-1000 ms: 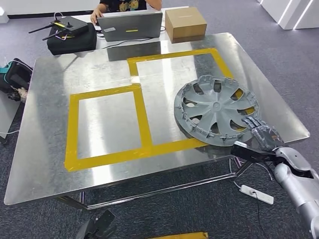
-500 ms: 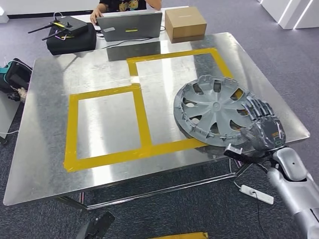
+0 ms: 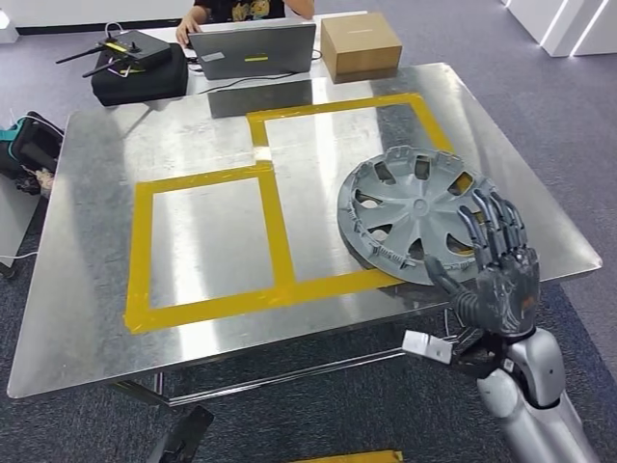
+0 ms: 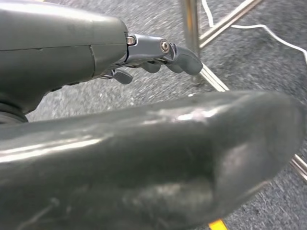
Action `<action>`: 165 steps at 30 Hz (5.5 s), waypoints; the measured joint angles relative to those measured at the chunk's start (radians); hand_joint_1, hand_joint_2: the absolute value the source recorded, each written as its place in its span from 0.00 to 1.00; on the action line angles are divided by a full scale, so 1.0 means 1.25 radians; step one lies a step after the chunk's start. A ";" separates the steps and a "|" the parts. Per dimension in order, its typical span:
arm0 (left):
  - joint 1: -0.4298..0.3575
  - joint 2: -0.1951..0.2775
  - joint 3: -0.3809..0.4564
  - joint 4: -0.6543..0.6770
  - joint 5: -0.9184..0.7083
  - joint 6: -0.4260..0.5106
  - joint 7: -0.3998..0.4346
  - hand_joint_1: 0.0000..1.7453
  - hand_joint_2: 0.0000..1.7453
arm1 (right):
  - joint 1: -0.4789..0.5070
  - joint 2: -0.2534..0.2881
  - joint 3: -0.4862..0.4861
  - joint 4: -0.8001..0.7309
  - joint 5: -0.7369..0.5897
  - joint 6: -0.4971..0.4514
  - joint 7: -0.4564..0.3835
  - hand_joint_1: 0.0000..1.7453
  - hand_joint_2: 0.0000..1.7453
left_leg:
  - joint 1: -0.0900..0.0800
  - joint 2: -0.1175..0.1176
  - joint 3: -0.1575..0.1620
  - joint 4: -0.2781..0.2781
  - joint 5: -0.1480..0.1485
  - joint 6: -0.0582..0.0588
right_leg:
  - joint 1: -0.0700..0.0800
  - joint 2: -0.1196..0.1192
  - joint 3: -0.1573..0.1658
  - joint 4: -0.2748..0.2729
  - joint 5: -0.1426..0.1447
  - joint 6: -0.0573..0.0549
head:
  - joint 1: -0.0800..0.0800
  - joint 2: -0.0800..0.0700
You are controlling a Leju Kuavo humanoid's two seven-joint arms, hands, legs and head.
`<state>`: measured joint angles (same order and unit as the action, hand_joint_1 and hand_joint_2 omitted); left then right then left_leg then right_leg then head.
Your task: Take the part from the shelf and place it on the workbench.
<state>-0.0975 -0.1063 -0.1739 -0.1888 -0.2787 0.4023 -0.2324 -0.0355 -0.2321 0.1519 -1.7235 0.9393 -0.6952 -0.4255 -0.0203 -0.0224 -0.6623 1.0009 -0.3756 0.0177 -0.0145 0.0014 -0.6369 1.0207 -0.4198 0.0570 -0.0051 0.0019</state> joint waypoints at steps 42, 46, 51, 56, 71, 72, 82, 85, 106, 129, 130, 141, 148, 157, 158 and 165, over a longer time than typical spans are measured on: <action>0.025 -0.006 0.109 0.000 0.040 0.039 0.024 0.00 0.00 | 0.295 0.239 -0.190 -0.248 -0.480 0.031 -0.169 0.00 0.00 | 0.000 0.007 0.021 -0.012 -0.002 0.025 | -0.006 0.003 -0.043 0.185 -0.138 0.019 | 0.003 0.000; 0.034 -0.005 0.109 0.000 0.040 0.038 0.025 0.00 0.00 | 0.292 0.239 -0.186 -0.238 -0.483 0.033 -0.165 0.00 0.00 | 0.000 0.006 0.013 -0.011 0.008 0.018 | -0.005 0.003 0.038 0.100 -0.106 0.016 | 0.003 0.000; 0.036 -0.007 0.109 0.000 0.039 0.034 0.025 0.00 0.00 | 0.284 0.237 -0.177 -0.233 -0.473 0.035 -0.161 0.00 0.00 | 0.001 0.004 0.009 -0.010 0.025 -0.006 | 0.002 0.008 0.101 -0.012 -0.073 -0.003 | 0.001 0.000; 0.036 -0.008 0.109 0.001 0.037 0.031 0.025 0.00 0.00 | 0.282 0.234 -0.172 -0.230 -0.464 0.035 -0.158 0.00 0.00 | 0.011 0.008 -0.038 0.124 -0.105 -0.034 | -0.002 0.002 0.075 -0.016 -0.040 -0.029 | -0.002 0.000; 0.025 -0.011 0.109 0.001 0.028 0.025 0.025 0.00 0.00 | 0.278 0.224 -0.168 -0.230 -0.458 0.029 -0.153 0.00 0.00 | 0.020 0.008 0.092 -0.018 -0.059 0.006 | -0.010 0.001 -0.029 0.106 -0.093 0.022 | 0.003 0.000; 0.025 -0.012 0.109 0.001 0.028 0.025 0.025 0.00 0.00 | 0.278 0.223 -0.168 -0.230 -0.458 0.029 -0.151 0.00 0.00 | 0.018 0.008 0.083 -0.017 -0.052 0.008 | -0.008 0.001 -0.042 0.160 -0.124 0.022 | 0.003 0.000; 0.025 -0.012 0.109 0.001 0.028 0.023 0.025 0.00 0.00 | 0.275 0.221 -0.165 -0.229 -0.458 0.029 -0.150 0.00 0.00 | 0.005 0.008 0.035 -0.016 -0.011 0.009 | 0.008 0.001 0.088 0.068 -0.065 0.000 | 0.003 0.000; 0.025 -0.012 0.109 0.001 0.028 0.023 0.025 0.00 0.00 | 0.270 0.220 -0.164 -0.229 -0.458 0.029 -0.148 0.00 0.00 | 0.003 0.008 0.030 -0.015 -0.004 0.005 | 0.011 0.001 0.130 0.001 -0.083 -0.006 | 0.002 0.000; 0.017 -0.001 0.109 0.001 0.013 0.015 0.032 0.00 0.00 | 0.254 0.218 -0.128 -0.214 -0.478 0.032 -0.130 0.00 0.00 | 0.019 0.012 0.089 -0.023 -0.054 0.006 | -0.003 -0.003 -0.047 0.175 -0.123 0.017 | 0.006 0.000; 0.010 -0.004 0.109 0.000 0.004 0.010 0.031 0.00 0.00 | 0.246 0.207 -0.122 -0.216 -0.479 0.035 -0.132 0.00 0.00 | 0.014 0.012 0.151 -0.027 -0.097 -0.026 | 0.007 -0.005 0.020 -0.022 0.017 -0.012 | 0.003 0.000; 0.011 -0.004 0.109 0.000 0.002 0.010 0.031 0.00 0.00 | 0.246 0.207 -0.122 -0.216 -0.478 0.035 -0.133 0.00 0.00 | 0.013 0.012 0.152 -0.038 -0.098 -0.020 | 0.007 -0.005 0.018 -0.022 0.023 -0.007 | 0.003 0.000; 0.014 -0.004 0.109 0.000 -0.002 0.010 0.025 0.00 0.00 | 0.245 0.201 -0.122 -0.213 -0.487 0.038 -0.138 0.00 0.00 | 0.016 0.015 0.109 -0.035 -0.058 0.004 | 0.004 -0.003 0.024 0.082 -0.054 0.015 | 0.009 0.000; 0.013 -0.003 0.109 0.000 -0.003 0.011 0.021 0.00 0.00 | 0.243 0.200 -0.122 -0.213 -0.490 0.045 -0.144 0.00 0.00 | 0.009 0.016 0.087 -0.024 -0.046 0.016 | 0.007 0.001 0.077 -0.026 -0.033 -0.003 | 0.006 0.000; 0.013 -0.003 0.109 0.000 -0.003 0.011 0.021 0.00 0.00 | 0.242 0.200 -0.122 -0.213 -0.489 0.050 -0.145 0.00 0.00 | 0.012 0.016 0.073 -0.028 -0.033 0.000 | 0.010 0.000 0.063 -0.025 -0.020 -0.009 | 0.006 0.000; 0.013 -0.003 0.109 0.000 -0.003 0.011 0.021 0.00 0.00 | 0.242 0.200 -0.122 -0.213 -0.488 0.050 -0.145 0.00 0.00 | 0.011 0.016 0.072 -0.028 -0.032 0.000 | 0.009 0.000 0.062 -0.026 -0.018 -0.007 | 0.007 0.000; 0.012 -0.005 0.109 0.000 -0.003 0.012 0.021 0.00 0.00 | 0.244 0.197 -0.121 -0.213 -0.477 0.044 -0.148 0.00 0.00 | 0.021 0.029 0.068 -0.046 -0.011 0.005 | 0.004 0.002 -0.006 0.123 -0.111 0.016 | 0.013 0.000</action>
<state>-0.0828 -0.1130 -0.0374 -0.1884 -0.2826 0.4170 -0.2060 0.2699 0.0141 0.0005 -1.9892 0.3436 -0.6398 -0.6108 0.0059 0.0136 -0.5773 0.9432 -0.3890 0.0240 -0.0092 0.0036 -0.6447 1.1743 -0.5592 0.0771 0.0111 0.0019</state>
